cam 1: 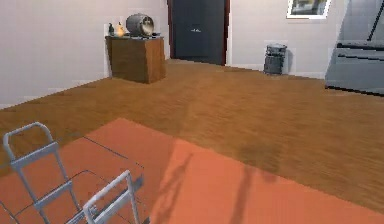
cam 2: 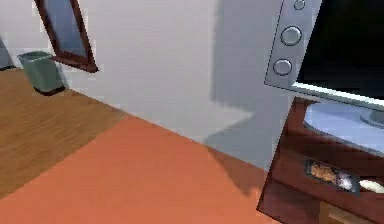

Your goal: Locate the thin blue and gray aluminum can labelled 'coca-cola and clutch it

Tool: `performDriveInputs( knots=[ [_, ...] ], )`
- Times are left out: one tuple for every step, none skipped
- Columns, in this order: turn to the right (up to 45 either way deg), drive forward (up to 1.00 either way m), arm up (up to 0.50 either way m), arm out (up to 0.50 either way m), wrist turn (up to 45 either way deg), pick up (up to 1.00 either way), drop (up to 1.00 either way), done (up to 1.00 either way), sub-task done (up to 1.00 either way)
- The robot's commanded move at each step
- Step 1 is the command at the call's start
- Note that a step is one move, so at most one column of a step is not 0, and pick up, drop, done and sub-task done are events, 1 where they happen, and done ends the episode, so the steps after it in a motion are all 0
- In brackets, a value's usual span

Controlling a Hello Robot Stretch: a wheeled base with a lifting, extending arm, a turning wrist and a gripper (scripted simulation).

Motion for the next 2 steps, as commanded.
performDriveInputs(
  knots=[
    [45.0,0.0,0.0,0.0,0.0,0.0,0.0,0.0,0.0],
    [45.0,0.0,0.0,0.0,0.0,0.0,0.0,0.0,0.0]
  ],
)
